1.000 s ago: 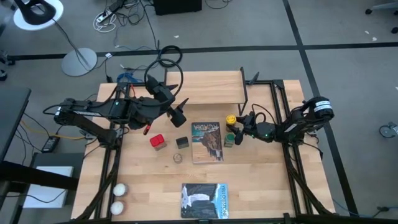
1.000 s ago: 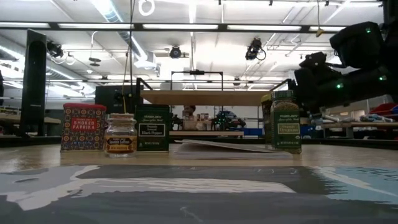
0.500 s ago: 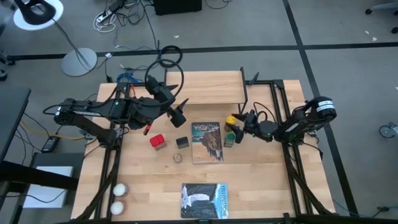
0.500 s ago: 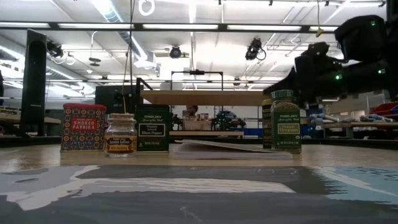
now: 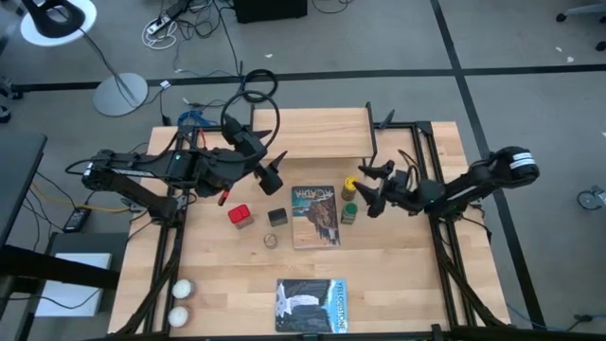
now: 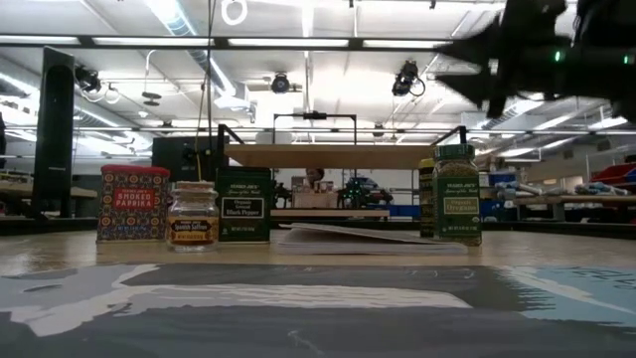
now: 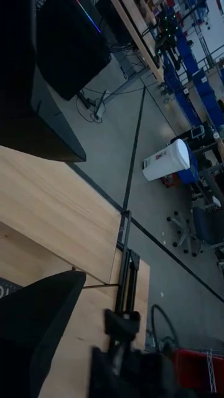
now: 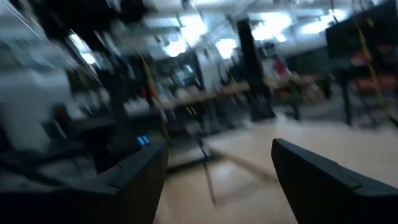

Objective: Shelf spices
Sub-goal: Put the brown seasoning bottle on the shelf

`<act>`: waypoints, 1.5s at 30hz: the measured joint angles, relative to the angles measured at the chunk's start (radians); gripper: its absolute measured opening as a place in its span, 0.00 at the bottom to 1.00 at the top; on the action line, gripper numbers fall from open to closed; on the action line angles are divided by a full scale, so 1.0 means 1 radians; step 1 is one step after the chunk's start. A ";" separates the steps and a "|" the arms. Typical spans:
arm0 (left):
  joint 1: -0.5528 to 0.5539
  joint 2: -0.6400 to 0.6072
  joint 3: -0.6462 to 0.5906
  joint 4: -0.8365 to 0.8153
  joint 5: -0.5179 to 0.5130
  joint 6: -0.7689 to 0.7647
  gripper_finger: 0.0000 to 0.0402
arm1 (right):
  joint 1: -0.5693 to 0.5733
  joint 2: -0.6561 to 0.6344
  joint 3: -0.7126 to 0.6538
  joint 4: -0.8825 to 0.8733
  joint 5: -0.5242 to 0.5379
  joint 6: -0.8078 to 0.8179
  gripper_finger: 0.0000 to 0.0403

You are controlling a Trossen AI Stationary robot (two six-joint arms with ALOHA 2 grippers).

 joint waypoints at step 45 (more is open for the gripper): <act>-0.108 -0.488 -0.159 -0.067 0.004 0.071 0.76 | 0.299 -0.750 0.928 -1.932 0.167 -0.380 0.67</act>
